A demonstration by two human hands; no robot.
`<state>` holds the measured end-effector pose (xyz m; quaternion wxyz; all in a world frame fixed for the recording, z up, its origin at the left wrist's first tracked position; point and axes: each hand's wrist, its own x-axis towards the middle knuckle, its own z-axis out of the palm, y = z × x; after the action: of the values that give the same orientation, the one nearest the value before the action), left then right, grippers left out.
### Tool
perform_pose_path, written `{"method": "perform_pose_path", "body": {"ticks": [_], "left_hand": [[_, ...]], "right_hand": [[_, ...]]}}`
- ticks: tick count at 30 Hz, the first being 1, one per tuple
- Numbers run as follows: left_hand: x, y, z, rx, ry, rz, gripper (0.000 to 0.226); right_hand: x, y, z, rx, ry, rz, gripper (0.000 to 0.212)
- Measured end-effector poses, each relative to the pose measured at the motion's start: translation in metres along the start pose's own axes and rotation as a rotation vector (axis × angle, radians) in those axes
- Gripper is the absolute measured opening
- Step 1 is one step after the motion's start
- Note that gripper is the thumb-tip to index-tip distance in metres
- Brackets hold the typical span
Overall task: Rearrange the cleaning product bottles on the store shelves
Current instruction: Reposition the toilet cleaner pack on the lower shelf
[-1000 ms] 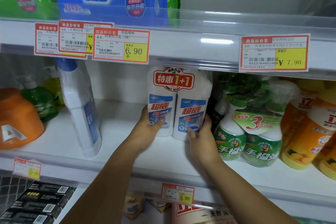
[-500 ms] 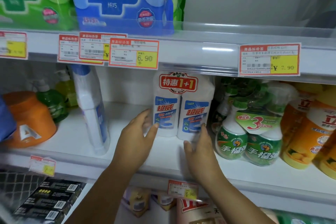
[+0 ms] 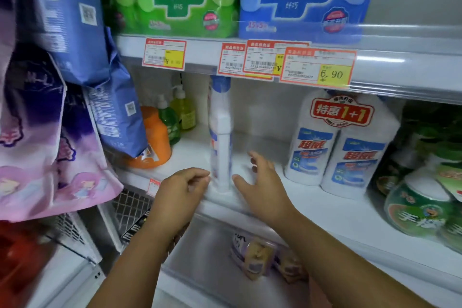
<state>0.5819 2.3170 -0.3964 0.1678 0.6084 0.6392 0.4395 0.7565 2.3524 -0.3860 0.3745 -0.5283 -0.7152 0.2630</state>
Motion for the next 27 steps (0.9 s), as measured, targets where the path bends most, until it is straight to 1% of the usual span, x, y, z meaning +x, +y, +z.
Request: {"method": "perform_pose_path", "body": {"ticks": [2,4,5,6,9,11,15,18,21,24,26,27], "left_hand": [[0.003,-0.010,-0.005,0.004,0.006,-0.021,0.012],[0.004,-0.018,-0.009,0.008,0.009,-0.028,0.016],[0.005,-0.020,-0.010,0.008,0.010,-0.032,0.017],[0.005,-0.021,-0.011,0.007,0.012,-0.040,0.018],[0.006,-0.020,-0.011,-0.015,0.016,-0.058,0.019],[0.006,-0.019,-0.009,-0.019,0.017,-0.064,0.020],[0.008,-0.009,0.001,-0.024,0.001,-0.058,0.030],[0.010,0.008,0.014,-0.031,-0.009,-0.033,0.051],[0.010,0.030,0.032,-0.110,-0.098,-0.042,0.079],[0.010,0.051,0.055,-0.122,-0.230,-0.046,0.096],[0.009,0.062,0.070,-0.173,-0.315,-0.027,0.094],[0.008,0.069,0.077,-0.197,-0.351,-0.014,0.084]], "right_hand": [[0.012,-0.014,0.016,0.046,-0.027,-0.006,0.081],[0.023,-0.022,0.029,0.119,-0.020,0.011,0.089],[0.027,-0.023,0.035,0.148,-0.004,0.019,0.088],[0.030,-0.023,0.040,0.158,0.016,0.026,0.082],[0.032,-0.020,0.044,0.102,0.066,0.037,0.055],[0.029,-0.016,0.036,0.100,0.059,0.045,0.044],[0.011,-0.001,-0.004,0.146,-0.040,0.005,0.041],[-0.018,0.015,-0.048,0.209,-0.130,-0.001,0.044],[-0.045,0.038,-0.087,0.235,-0.135,0.042,0.050],[-0.068,0.060,-0.116,0.352,-0.041,0.106,0.050],[-0.080,0.071,-0.131,0.408,0.022,0.131,0.045],[-0.084,0.076,-0.137,0.419,0.048,0.134,0.043]]}}
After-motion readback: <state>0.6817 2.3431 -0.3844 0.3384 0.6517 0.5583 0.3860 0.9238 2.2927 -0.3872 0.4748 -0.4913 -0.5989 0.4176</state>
